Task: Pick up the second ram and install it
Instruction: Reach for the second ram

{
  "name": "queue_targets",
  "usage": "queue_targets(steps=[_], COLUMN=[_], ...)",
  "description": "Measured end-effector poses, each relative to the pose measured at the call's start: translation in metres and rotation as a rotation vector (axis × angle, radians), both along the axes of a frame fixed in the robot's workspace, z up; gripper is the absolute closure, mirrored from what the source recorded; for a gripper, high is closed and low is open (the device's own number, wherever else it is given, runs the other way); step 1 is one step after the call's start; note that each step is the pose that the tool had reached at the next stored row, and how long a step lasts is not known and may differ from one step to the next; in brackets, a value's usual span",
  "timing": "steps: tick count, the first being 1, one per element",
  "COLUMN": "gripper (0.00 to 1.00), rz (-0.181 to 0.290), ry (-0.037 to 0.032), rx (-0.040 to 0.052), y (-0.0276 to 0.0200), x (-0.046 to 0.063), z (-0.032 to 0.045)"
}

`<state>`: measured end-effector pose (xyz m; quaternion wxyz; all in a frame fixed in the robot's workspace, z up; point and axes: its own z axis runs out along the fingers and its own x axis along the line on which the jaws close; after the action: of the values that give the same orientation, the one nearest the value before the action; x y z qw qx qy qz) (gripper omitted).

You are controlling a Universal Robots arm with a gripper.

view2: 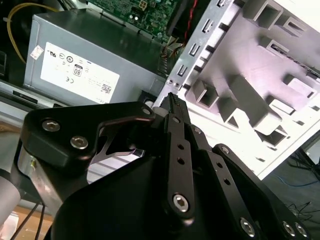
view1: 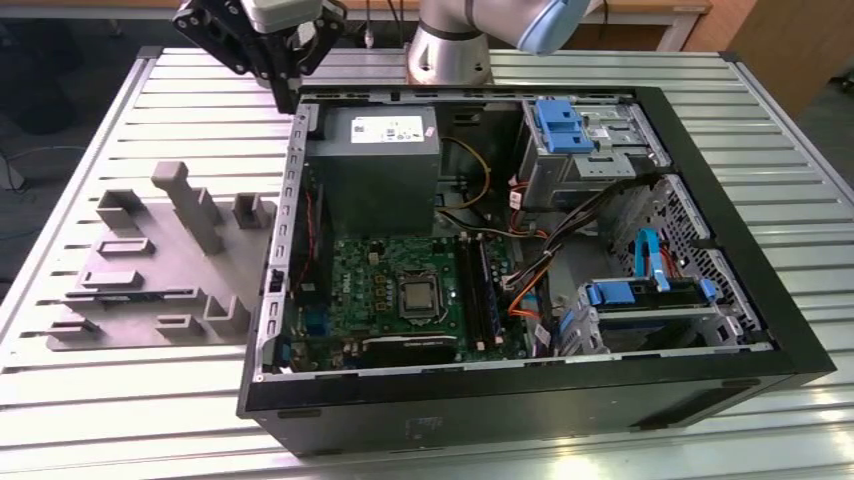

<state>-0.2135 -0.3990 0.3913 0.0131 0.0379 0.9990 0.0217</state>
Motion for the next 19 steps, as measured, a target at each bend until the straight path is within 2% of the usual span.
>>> queue_targets(steps=[19], gripper=[0.89], rz=[0.0], ry=[0.0], rx=[-0.0001], y=[-0.0003], x=[-0.033], z=[-0.0024])
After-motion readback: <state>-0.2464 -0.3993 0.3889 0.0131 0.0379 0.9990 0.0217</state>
